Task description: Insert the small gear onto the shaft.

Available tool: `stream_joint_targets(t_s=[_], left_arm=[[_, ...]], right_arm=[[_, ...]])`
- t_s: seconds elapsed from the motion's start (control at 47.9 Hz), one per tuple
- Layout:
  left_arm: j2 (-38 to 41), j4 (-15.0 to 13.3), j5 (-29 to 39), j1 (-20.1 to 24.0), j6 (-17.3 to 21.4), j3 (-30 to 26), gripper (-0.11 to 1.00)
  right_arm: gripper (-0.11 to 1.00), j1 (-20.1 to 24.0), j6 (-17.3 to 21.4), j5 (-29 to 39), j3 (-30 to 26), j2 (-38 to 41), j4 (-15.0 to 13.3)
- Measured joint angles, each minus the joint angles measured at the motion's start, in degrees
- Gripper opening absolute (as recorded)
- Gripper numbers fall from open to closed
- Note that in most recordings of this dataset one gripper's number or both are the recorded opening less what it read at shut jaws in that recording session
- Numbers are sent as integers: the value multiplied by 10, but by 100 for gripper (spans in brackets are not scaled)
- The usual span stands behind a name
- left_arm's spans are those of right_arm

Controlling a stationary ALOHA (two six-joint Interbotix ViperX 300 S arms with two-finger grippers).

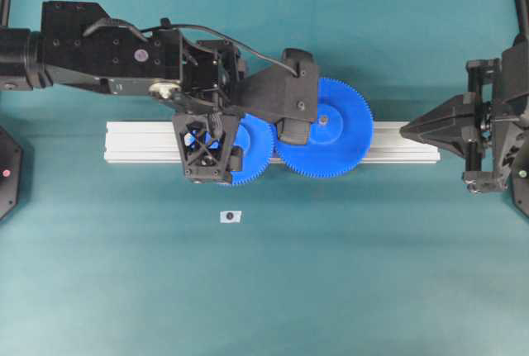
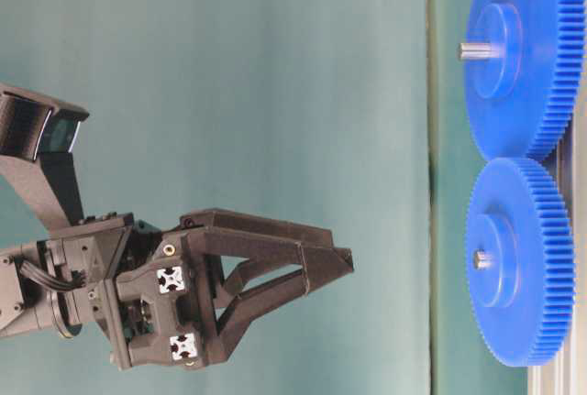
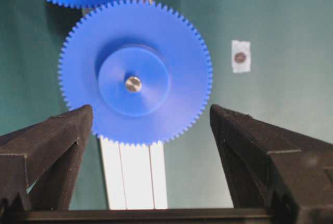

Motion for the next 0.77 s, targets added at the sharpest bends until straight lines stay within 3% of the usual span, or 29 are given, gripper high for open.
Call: stream_joint_targets(t_s=[0.773], left_arm=[[0, 0, 16, -2, -1, -16, 86]], right_arm=[[3, 1, 0, 0, 4, -5, 0]])
